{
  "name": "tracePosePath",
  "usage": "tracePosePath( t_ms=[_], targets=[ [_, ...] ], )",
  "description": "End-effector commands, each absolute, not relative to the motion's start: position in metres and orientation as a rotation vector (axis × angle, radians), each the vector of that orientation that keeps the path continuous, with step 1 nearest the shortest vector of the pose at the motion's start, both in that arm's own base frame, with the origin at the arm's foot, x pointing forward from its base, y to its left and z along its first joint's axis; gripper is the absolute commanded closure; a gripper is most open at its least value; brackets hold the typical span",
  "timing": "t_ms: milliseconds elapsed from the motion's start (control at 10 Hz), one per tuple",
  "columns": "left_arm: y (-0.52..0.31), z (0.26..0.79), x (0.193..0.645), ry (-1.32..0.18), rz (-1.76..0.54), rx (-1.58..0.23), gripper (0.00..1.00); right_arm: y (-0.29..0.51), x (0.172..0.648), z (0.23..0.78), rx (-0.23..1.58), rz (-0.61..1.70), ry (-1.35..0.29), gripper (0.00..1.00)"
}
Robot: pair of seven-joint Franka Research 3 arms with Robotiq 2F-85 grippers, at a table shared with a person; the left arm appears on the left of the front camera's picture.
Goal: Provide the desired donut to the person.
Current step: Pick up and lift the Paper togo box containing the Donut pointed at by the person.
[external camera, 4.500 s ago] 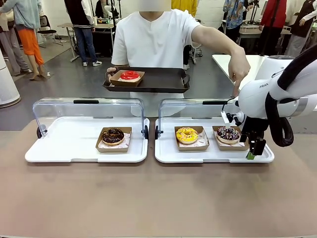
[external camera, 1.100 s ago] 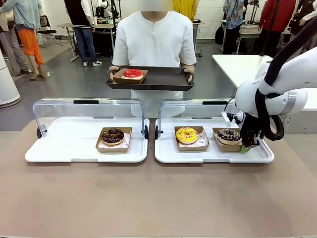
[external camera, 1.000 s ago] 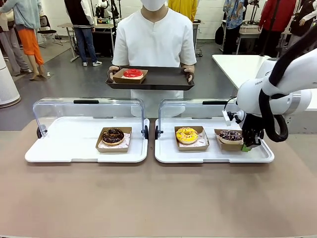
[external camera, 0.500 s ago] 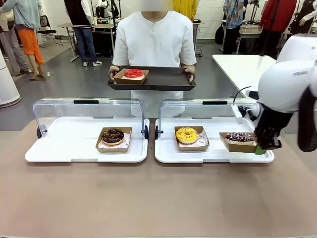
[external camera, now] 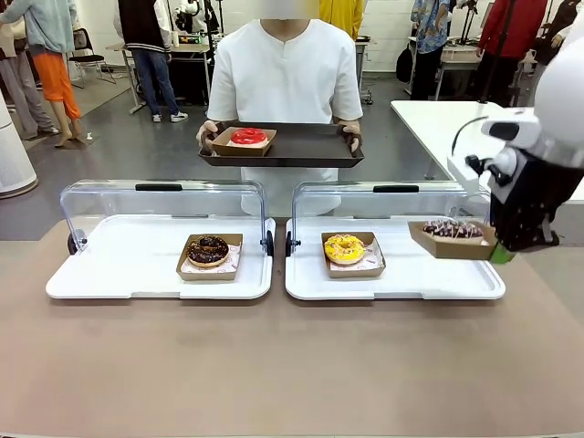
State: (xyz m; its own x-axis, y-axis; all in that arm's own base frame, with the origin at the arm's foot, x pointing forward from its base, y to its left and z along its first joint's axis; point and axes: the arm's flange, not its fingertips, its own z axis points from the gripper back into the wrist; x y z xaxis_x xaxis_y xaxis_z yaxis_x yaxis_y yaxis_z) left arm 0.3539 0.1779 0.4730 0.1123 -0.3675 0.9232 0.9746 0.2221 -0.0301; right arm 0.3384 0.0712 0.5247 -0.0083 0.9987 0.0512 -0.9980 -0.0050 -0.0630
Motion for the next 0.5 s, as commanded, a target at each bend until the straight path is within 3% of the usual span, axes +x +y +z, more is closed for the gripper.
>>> tracePosePath(
  t_ms=[0,400],
  targets=[
    [0.178,0.474,0.353,-0.988,-1.162,-0.814,0.0,0.093,0.351,0.573,-0.025,1.525,-0.047,1.0],
    [0.178,0.474,0.353,-0.988,-1.162,-0.814,0.0,0.125,0.374,0.631,-0.058,1.474,-0.057,1.0]
  ],
)
